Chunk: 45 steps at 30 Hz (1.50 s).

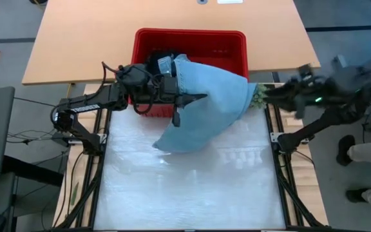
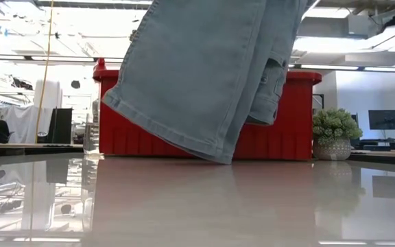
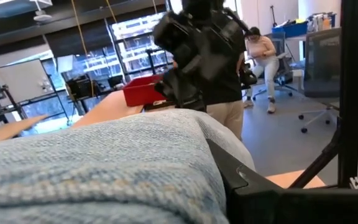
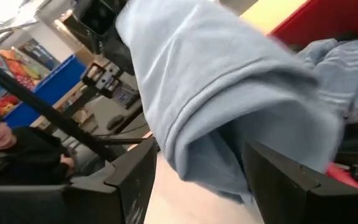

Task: Fold Laundry from Bin
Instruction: Fold the light blue pants

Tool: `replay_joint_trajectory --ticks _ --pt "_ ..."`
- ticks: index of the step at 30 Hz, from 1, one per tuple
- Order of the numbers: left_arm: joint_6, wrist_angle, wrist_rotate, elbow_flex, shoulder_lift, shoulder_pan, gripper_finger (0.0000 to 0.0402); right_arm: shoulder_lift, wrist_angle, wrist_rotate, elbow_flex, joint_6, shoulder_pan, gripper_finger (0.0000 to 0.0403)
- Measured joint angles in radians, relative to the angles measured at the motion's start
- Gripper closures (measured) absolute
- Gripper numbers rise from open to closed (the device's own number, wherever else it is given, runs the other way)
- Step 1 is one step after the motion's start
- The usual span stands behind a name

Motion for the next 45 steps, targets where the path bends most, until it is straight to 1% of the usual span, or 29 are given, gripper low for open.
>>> replay_joint_trajectory --ticks 3,6,10,13,16,22,29,34,38,40,42,45 --pt "0.0 0.002 -0.006 0.0 0.0 0.0 0.0401 -0.031 0.088 -0.009 -0.119 0.042 -0.009 0.0142" --pt "0.0 0.001 -0.008 0.0 0.0 0.0 0.0401 -0.074 0.213 -0.003 -0.214 0.047 -0.012 0.0142" --pt "-0.006 0.001 -0.007 0.0 0.0 0.0 0.0401 -0.124 0.389 0.001 -0.315 0.011 -0.012 0.0142" --pt "-0.005 0.001 -0.009 0.0 0.0 -0.006 0.0401 -0.14 0.462 0.005 -0.367 -0.006 -0.012 0.0142" --pt "0.004 0.002 -0.029 0.0 0.0 -0.014 0.0401 -0.136 0.446 0.026 -0.38 0.015 -0.021 0.0142" --pt "0.006 0.0 -0.034 0.0 0.0 -0.026 0.0401 -0.122 0.448 0.027 -0.388 0.045 -0.049 0.0142" --pt "0.007 -0.008 -0.048 0.0 0.0 -0.039 0.0401 -0.072 0.555 0.026 -0.386 -0.006 -0.099 0.0142" --pt "0.007 -0.008 -0.049 0.0 0.0 -0.041 0.0401 -0.015 0.615 -0.032 -0.388 -0.01 -0.118 0.0142" --pt "0.008 -0.008 -0.057 0.0 0.0 -0.041 0.0401 0.002 0.678 -0.044 -0.388 -0.03 -0.122 0.0144" --pt "0.008 -0.008 -0.073 0.0 0.0 -0.044 0.0401 0.002 0.693 -0.044 -0.387 -0.042 -0.122 0.015" --pt "0.013 -0.008 -0.08 0.0 -0.001 -0.046 0.0401 0.002 0.692 -0.039 -0.386 -0.056 -0.122 0.0165" --pt "0.016 -0.008 -0.08 0.0 -0.001 -0.05 0.0401 0.002 0.692 -0.029 -0.386 -0.064 -0.122 0.0206"
